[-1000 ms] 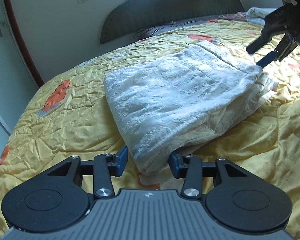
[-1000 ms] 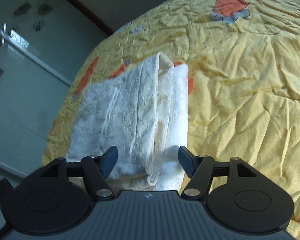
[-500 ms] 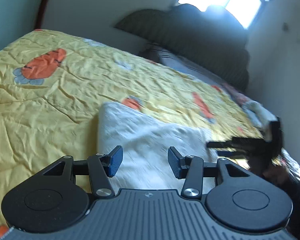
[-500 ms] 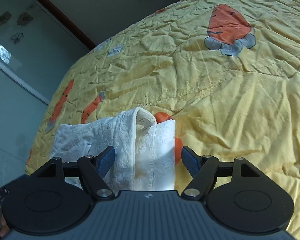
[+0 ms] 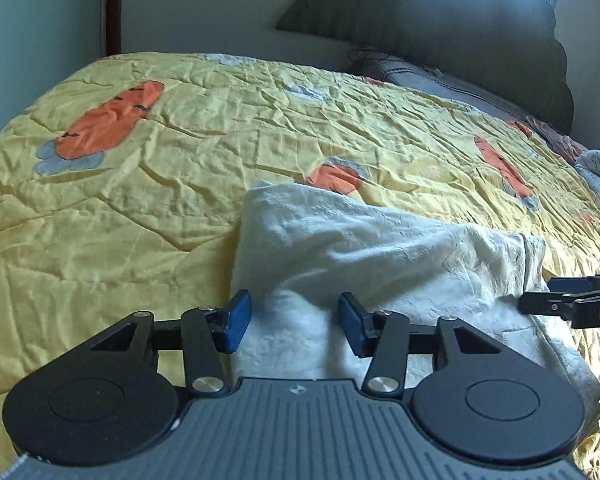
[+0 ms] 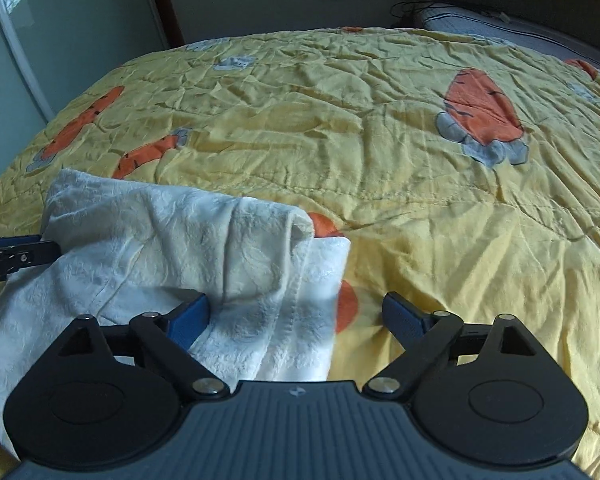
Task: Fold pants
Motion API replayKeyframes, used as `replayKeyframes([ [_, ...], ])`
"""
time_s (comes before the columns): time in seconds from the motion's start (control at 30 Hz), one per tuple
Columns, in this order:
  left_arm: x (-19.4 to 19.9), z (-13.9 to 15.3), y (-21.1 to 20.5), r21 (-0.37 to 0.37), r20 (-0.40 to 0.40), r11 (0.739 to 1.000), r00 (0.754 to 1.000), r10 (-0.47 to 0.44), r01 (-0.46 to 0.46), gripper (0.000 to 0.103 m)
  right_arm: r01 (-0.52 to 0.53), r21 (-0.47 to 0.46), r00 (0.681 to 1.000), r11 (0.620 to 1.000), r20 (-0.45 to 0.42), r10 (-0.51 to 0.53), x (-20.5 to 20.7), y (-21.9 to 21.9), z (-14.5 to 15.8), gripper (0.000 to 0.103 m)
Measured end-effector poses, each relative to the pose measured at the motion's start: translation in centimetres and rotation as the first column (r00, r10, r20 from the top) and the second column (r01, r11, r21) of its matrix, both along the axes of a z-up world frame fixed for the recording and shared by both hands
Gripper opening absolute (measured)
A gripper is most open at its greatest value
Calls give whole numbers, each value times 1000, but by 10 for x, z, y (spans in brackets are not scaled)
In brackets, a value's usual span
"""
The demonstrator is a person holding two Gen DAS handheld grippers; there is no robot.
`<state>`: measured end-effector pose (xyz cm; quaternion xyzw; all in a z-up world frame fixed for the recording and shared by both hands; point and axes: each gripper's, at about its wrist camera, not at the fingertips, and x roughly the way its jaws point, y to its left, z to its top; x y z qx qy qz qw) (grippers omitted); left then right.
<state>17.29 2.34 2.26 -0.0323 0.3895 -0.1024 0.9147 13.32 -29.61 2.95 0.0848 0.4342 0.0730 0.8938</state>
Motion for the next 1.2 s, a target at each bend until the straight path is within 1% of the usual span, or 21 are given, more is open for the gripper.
replayKeyframes([
  [0.03, -11, 8, 6, 7, 22, 1000, 1000, 19, -19, 53, 41, -3, 999, 999, 19, -41, -13, -7, 8, 94],
  [0.07, -24, 16, 15, 10, 49, 999, 998, 33, -33, 55, 67, 7, 996, 998, 62, -67, -32, -15, 18, 94],
  [0.13, -62, 35, 31, 8, 110, 998, 992, 60, -61, 58, 72, 70, 984, 995, 158, -83, -77, -27, 35, 94],
  [0.2, -101, 45, 39, 0, 156, 996, 984, 85, -86, 73, 53, 138, 975, 989, 208, -82, -120, -27, 44, 94],
  [0.23, -123, 47, 37, 9, 175, 996, 981, 84, -87, 75, 38, 154, 974, 987, 215, -71, -137, -23, 45, 94],
  [0.3, -158, 43, 29, 39, 205, 997, 977, 53, -62, 80, 24, 145, 975, 989, 214, -56, -167, -9, 42, 94],
  [0.37, -179, 32, 16, 69, 189, 996, 981, 43, -57, 82, 43, 130, 983, 991, 172, -65, -184, 3, 29, 94],
  [0.4, -183, 26, 11, 70, 167, 996, 985, 42, -54, 83, 57, 127, 987, 990, 140, -75, -189, 9, 21, 94],
  [0.47, -187, 14, 1, 60, 117, 997, 993, 34, -41, 83, 84, 93, 993, 992, 78, -91, -193, 21, 3, 94],
  [0.53, -189, 2, -10, 85, 74, 996, 997, 24, -30, 83, 110, 59, 992, 992, 46, -113, -196, 29, -8, 94],
  [0.6, -188, -7, -14, 102, 58, 994, 998, 20, -26, 83, 133, 29, 989, 991, 64, -135, -201, 37, -10, 94],
  [0.67, -189, -13, -14, 88, 42, 996, 999, 24, -28, 83, 138, 38, 988, 990, 66, -141, -202, 43, -9, 94],
  [0.73, -188, -18, -15, 76, 32, 997, 999, 30, -33, 87, 141, 55, 988, 988, 58, -144, -199, 50, -10, 95],
  [0.77, -188, -20, -16, 76, 34, 997, 999, 29, -32, 89, 142, 43, 988, 989, 58, -145, -197, 55, -11, 98],
  [0.83, -189, -22, -20, 87, 42, 996, 999, 24, -28, 92, 144, -12, 988, 990, 55, -143, -193, 68, -12, 100],
  [0.9, -192, -24, -24, 98, 41, 995, 999, 13, -17, 98, 118, -70, 992, 991, 62, -114, -192, 83, -14, 102],
  [0.97, -194, -26, -27, 101, 46, 995, 999, -1, -3, 102, 101, -115, 991, 988, 94, -90, -194, 94, -19, 103],
  [1.0, -195, -28, -29, 115, 58, 993, 998, -7, 0, 103, 99, -140, 990, 985, 118, -82, -197, 98, -22, 103],
  [1.07, -197, -32, -31, 136, 83, 991, 996, -20, 9, 103, 102, -130, 984, 986, 162, -80, -202, 98, -25, 103],
  [1.1, -197, -32, -31, 134, 89, 991, 996, -21, 9, 103, 99, -128, 982, 987, 173, -76, -203, 97, -26, 103],
  [1.2, -195, -32, -31, 127, 90, 992, 996, -22, 10, 103, 105, -125, 980, 987, 182, -81, -204, 97, -27, 103],
])
